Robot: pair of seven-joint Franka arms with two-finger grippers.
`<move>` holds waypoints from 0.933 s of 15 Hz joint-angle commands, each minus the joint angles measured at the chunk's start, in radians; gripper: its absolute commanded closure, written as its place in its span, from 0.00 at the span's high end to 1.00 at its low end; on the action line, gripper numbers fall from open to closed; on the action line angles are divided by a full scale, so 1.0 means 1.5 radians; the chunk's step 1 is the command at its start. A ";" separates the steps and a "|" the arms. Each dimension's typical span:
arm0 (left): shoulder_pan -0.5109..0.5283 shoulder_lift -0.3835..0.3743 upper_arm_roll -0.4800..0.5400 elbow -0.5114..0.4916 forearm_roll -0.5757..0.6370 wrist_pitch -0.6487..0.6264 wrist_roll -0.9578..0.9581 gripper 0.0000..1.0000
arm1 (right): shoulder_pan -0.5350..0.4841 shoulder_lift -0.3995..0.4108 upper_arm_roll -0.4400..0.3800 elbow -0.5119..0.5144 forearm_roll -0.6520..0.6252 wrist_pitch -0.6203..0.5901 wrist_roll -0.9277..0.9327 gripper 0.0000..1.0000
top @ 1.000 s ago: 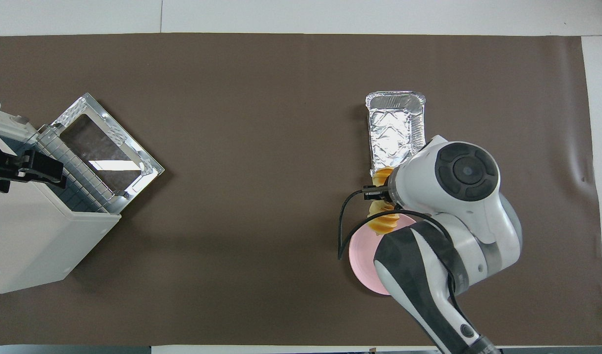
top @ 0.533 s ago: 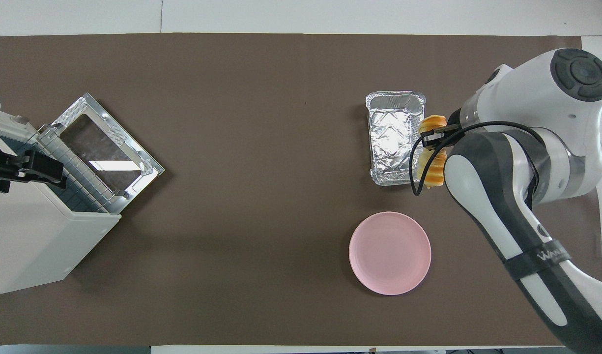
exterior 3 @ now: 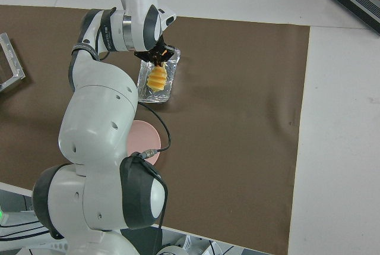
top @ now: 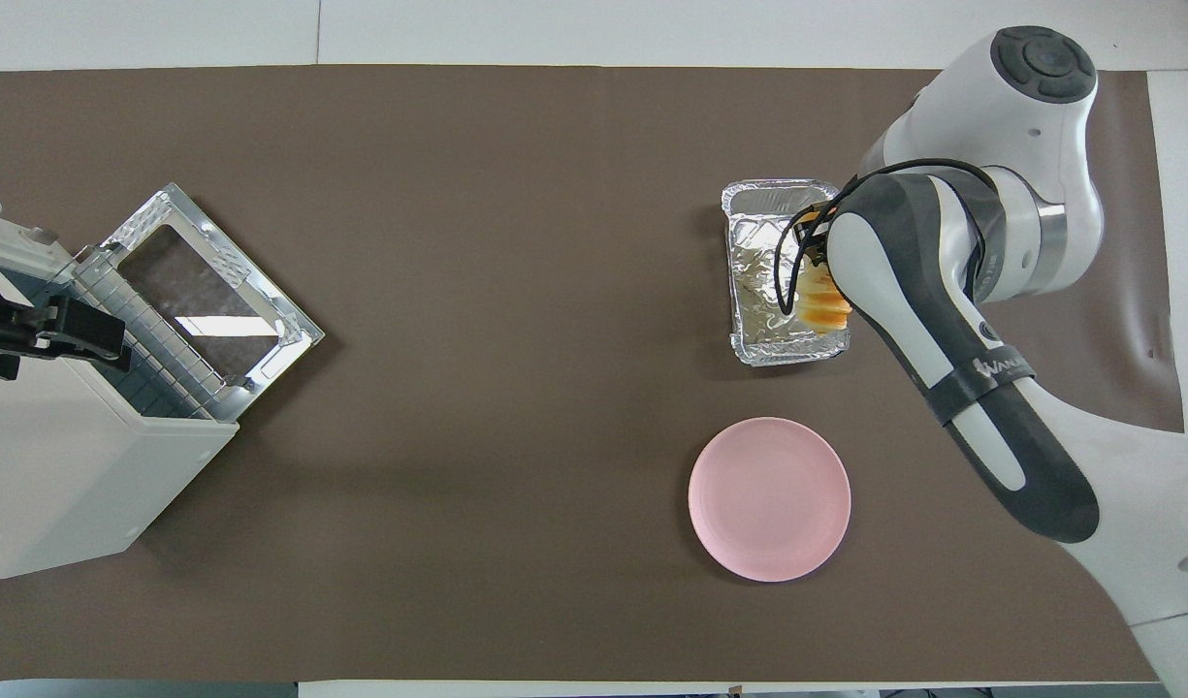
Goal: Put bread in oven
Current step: 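Lower the bread into the foil tray and open the right gripper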
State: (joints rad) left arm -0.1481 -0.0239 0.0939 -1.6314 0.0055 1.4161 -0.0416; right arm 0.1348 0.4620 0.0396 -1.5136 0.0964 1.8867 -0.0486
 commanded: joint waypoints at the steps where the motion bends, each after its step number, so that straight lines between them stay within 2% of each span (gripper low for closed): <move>1: 0.007 -0.013 -0.002 0.000 0.006 0.009 0.001 1.00 | -0.001 0.040 0.004 0.046 0.020 -0.006 -0.019 0.00; 3: 0.007 -0.013 -0.003 0.002 0.006 0.020 0.001 1.00 | 0.001 0.050 0.004 0.037 0.023 0.012 -0.019 0.00; 6: 0.001 -0.013 -0.004 0.001 0.006 0.049 0.001 1.00 | 0.005 0.045 0.004 -0.023 0.020 0.068 -0.020 0.00; 9: 0.000 -0.012 -0.004 0.000 0.006 0.088 0.005 1.00 | 0.006 0.043 0.004 -0.029 0.020 0.076 -0.019 0.00; 10: 0.000 -0.011 -0.004 -0.002 0.006 0.100 0.006 1.00 | 0.014 0.043 0.004 -0.032 0.020 0.077 -0.019 0.25; 11: 0.000 -0.012 -0.004 -0.005 0.006 0.104 0.006 1.00 | 0.016 0.041 0.004 -0.038 0.020 0.089 -0.016 0.98; 14: 0.003 -0.012 -0.004 -0.005 0.005 0.105 0.005 1.00 | 0.021 0.041 0.004 -0.034 0.025 0.085 0.003 1.00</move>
State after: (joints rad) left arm -0.1487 -0.0263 0.0893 -1.6228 0.0055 1.5548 -0.0413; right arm 0.1653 0.5440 0.0454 -1.5421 0.1102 2.0040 -0.0481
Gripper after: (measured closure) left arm 0.000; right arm 0.542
